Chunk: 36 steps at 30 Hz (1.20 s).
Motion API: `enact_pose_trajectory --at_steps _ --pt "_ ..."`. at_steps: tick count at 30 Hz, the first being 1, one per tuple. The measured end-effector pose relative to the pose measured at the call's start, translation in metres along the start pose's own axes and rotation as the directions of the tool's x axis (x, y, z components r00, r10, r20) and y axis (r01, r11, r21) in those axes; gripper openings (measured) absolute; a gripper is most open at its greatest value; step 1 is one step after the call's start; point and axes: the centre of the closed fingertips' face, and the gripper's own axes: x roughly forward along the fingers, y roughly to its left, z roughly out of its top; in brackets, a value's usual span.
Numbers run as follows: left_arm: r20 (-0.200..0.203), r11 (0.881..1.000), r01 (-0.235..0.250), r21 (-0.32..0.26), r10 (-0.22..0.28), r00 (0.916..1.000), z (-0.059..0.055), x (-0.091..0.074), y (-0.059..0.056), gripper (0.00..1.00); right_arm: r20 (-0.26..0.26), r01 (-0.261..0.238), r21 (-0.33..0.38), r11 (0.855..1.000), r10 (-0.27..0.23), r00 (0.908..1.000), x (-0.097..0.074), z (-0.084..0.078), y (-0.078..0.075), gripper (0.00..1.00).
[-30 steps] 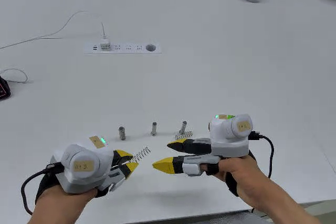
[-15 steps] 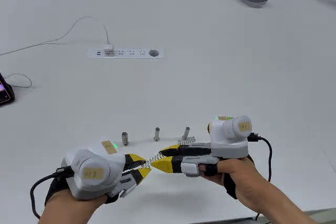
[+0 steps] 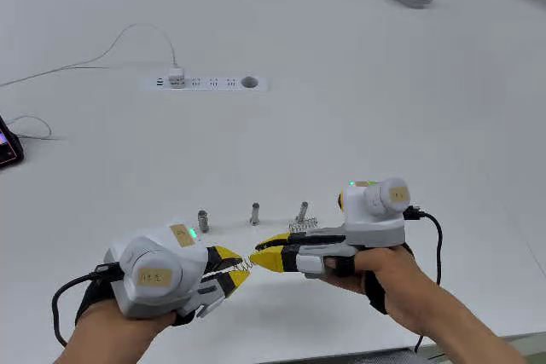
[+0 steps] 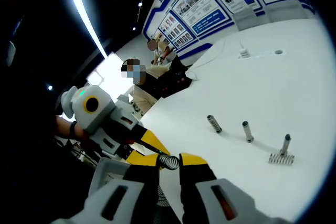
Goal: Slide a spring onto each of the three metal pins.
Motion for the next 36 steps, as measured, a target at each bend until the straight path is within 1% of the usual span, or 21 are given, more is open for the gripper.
enact_pose_trajectory --at_steps 3,11,16,20,23,25,26,28,30,31,33,36 --pt "-0.004 1.000 0.004 0.003 -0.004 1.0000 -0.002 0.000 -0.001 0.10 0.004 -0.016 0.002 1.000 0.016 0.9999 -0.001 0.001 0.003 0.14" --pt "0.002 1.000 0.010 0.000 -0.010 1.0000 0.000 0.001 -0.002 0.10 -0.008 -0.018 -0.011 1.000 0.018 0.9998 -0.002 0.001 0.004 0.13" --pt "0.008 1.000 0.019 -0.001 -0.019 0.9998 0.002 0.001 -0.002 0.10 -0.022 -0.025 -0.027 0.999 0.025 0.9994 -0.004 0.004 0.008 0.13" --pt "0.020 1.000 0.028 0.001 -0.028 0.9994 0.006 0.000 0.001 0.10 -0.052 -0.036 -0.067 0.997 0.032 0.9981 -0.006 0.009 0.011 0.12" --pt "0.031 0.999 0.038 0.007 -0.038 0.9988 0.011 0.000 0.002 0.10 -0.088 -0.040 -0.120 0.992 0.029 0.9957 -0.007 0.014 0.012 0.12" --pt "0.042 0.999 0.047 0.008 -0.048 0.9980 0.015 0.001 0.003 0.10 -0.120 -0.044 -0.158 0.987 0.025 0.9924 -0.008 0.017 0.014 0.12" --pt "0.049 0.999 0.052 0.007 -0.052 0.9974 0.017 0.001 0.004 0.10 -0.142 -0.048 -0.187 0.981 0.021 0.9896 -0.009 0.019 0.015 0.12" --pt "0.056 0.998 0.062 0.005 -0.062 0.9965 0.020 0.001 0.003 0.10 -0.175 -0.053 -0.222 0.974 0.014 0.9845 -0.010 0.021 0.016 0.12" --pt "0.063 0.997 0.071 0.017 -0.072 0.9954 0.023 0.002 0.002 0.10 -0.213 -0.064 -0.260 0.963 0.008 0.9769 -0.011 0.023 0.017 0.12" --pt "0.066 0.997 0.076 0.020 -0.078 0.9948 0.025 0.002 0.003 0.10 -0.238 -0.072 -0.285 0.956 0.002 0.9712 -0.012 0.023 0.017 0.12" --pt "0.076 0.996 0.085 0.025 -0.087 0.9934 0.028 0.003 0.003 0.10 -0.259 -0.078 -0.306 0.949 -0.004 0.9658 -0.014 0.026 0.018 0.12" --pt "0.099 0.994 0.104 0.021 -0.106 0.9895 0.035 0.003 0.003 0.10 -0.290 -0.093 -0.344 0.934 -0.011 0.9570 -0.016 0.031 0.019 0.12"
